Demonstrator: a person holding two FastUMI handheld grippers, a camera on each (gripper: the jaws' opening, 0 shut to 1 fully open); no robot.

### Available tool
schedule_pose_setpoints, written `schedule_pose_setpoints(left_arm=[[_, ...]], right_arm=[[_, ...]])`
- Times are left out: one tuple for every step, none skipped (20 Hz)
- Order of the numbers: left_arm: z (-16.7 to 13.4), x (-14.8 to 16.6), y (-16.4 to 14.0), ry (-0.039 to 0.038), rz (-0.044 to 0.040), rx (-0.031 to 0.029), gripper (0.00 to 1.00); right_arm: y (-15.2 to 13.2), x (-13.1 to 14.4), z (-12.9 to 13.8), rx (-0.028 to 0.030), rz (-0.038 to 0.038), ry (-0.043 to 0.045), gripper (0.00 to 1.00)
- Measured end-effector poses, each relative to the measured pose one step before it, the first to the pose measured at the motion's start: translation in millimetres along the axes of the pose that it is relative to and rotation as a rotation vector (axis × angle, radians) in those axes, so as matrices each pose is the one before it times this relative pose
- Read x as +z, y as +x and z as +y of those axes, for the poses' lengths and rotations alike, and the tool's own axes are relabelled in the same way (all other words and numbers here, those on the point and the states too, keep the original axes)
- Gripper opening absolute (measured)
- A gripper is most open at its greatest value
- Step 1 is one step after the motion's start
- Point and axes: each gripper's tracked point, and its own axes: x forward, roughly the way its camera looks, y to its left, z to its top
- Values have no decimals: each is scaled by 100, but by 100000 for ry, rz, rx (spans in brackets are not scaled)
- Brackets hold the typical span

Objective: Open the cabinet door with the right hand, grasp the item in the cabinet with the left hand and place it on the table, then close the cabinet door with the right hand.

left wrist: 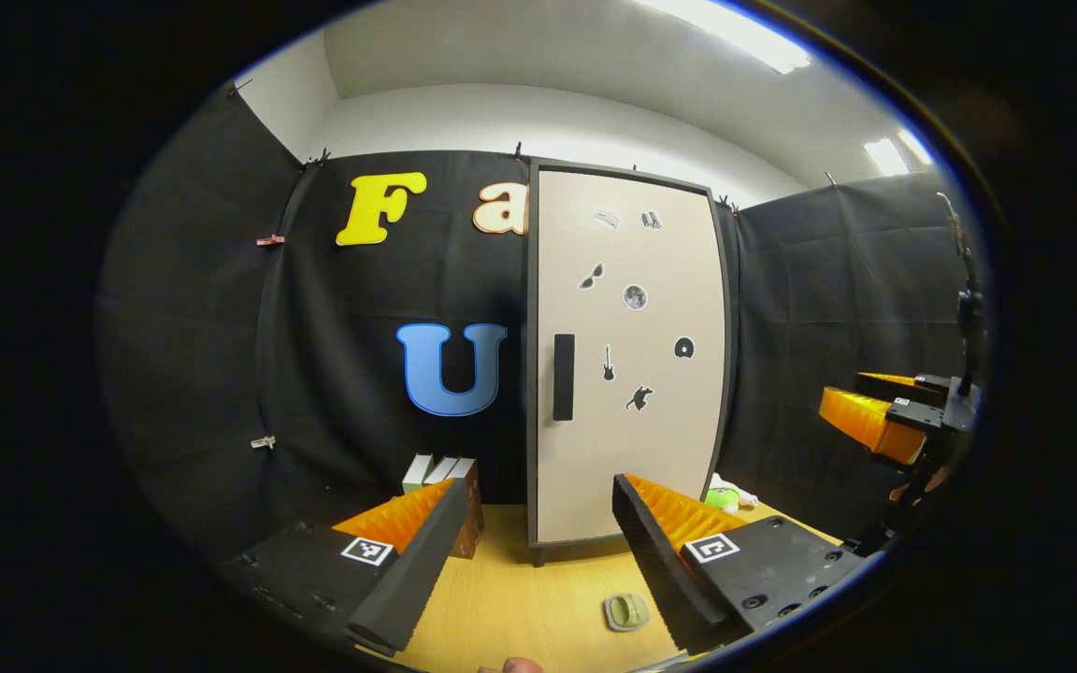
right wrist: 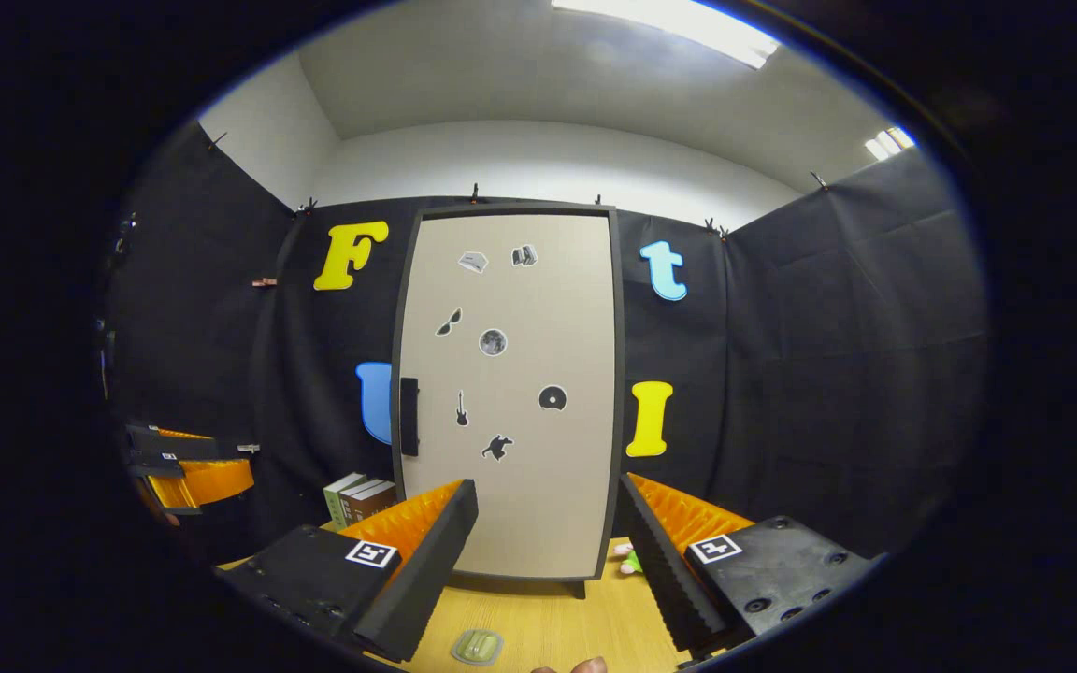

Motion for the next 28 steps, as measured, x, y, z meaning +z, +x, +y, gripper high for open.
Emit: schedule_pose_setpoints(left_arm=[[-329, -26, 111, -442, -50, -412, 97], [-142, 37, 85, -69, -88, -158, 97], [-64, -8, 93, 245, -83, 110, 98], [8, -89, 114, 317, 433, 572, 97], [36, -405, 46, 108, 1012, 556, 97], [57, -96, 103, 52, -14, 294, 98], [108, 77, 136, -36, -225, 512, 97], [163, 84, 70, -127, -96, 761, 97], [440, -62, 10, -345, 215, 1096, 97], [270, 53, 52, -398, 56, 603, 97], [153, 107, 32, -32, -91, 311, 97], [309, 62, 40, 400, 87, 862, 97], [330, -100, 66, 324, 164, 1158, 97], [270, -75, 31, -172, 99, 1331, 97], [-14, -131, 117, -671, -14, 897, 97], [-8, -45, 162, -753, 30, 746, 97], [-46, -168, 138, -476, 537, 659, 97], [-153, -86, 29, -41, 483, 429, 97], [-231, 66, 129, 348, 110, 5, 97], [-255, 172, 55, 487, 15, 10, 97], [-184, -37, -65, 289, -87, 16, 97], [-267, -2, 81, 95, 22, -259, 97], [-337, 33, -38, 135, -109, -504, 97], [-357, 56, -50, 429, -52, -912, 98], [-408, -58, 39, 627, 200, -858, 98], [-381, -103, -43, 661, 471, -547, 98], [-361, -19, -171, 585, 34, -344, 97], [-285, 121, -27, 304, -253, -47, 97]], right_arm=[[54, 291, -578, -656, -821, -128, 97], [30, 276, -418, -647, -1058, -365, 97], [78, 226, -372, -648, -1150, -520, 97], [248, 163, -287, -548, -632, -467, 97], [143, -150, -176, -286, 732, -146, 97], [169, -115, -1, 352, 514, 421, 97], [181, 57, 49, 332, 143, 125, 97], [275, -21, -132, -249, 166, -248, 97], [278, -151, -21, 210, 51, -104, 97], [238, -120, 20, 49, -104, -55, 97], [179, -112, 55, 210, -179, -8, 97], [236, -140, 178, 419, -75, 79, 97], [161, -175, 212, 919, 16, 137, 97], [173, -67, 212, 805, 181, 20, 97], [112, -26, 309, 1585, -198, -107, 97], [120, 24, 167, 989, -96, -428, 97], [87, -216, 220, 1347, 391, -64, 97], [-59, -179, 258, 1186, 664, 93, 97], [234, -122, 125, 860, 418, -100, 97], [46, -199, 103, 459, 467, -256, 97], [-89, -177, 8, 248, 164, 39, 97], [-44, -99, 15, 166, 87, 598, 97], [-55, 21, -113, -49, -203, 643, 97], [-29, 8, -205, -486, -318, 270, 97], [-60, 17, -320, -628, -180, 51, 97], [-157, -92, -287, -410, 255, 227, 97], [-175, -10, -171, -275, 182, 318, 97], [-118, 55, -249, -38, 31, 278, 97]])
